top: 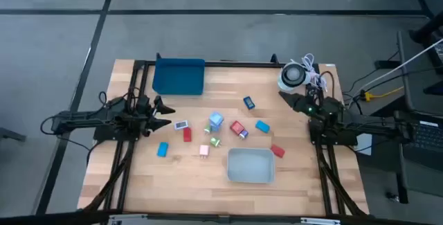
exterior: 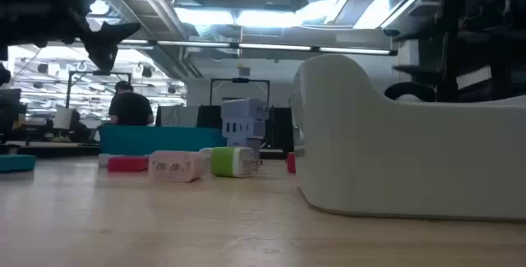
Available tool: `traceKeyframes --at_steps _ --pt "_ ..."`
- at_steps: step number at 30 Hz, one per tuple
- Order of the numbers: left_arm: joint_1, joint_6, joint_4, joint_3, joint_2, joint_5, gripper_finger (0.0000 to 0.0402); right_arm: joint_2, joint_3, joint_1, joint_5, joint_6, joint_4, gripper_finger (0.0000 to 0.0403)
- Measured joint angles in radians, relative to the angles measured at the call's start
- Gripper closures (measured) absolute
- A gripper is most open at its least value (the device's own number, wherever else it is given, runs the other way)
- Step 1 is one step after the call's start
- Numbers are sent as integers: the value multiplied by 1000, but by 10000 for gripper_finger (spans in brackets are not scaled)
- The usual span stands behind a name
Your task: Pick & Place Office items
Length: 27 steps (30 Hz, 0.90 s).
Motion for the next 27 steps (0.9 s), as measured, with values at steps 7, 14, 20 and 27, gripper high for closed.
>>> traceKeyframes --at_steps 7,14,20,27 --pt "0 -152 34 0 0 -34 137 11 0 75 95 5 199 160" --pt "0 -166 468 0 0 -74 137 89 7 162 135 -87 524 160" --pt "0 -82 850 25 0 -107 137 232 154 236 -66 -471 784 160" --pt "0 122 806 123 40 -223 137 405 460 256 -338 -772 823 160"
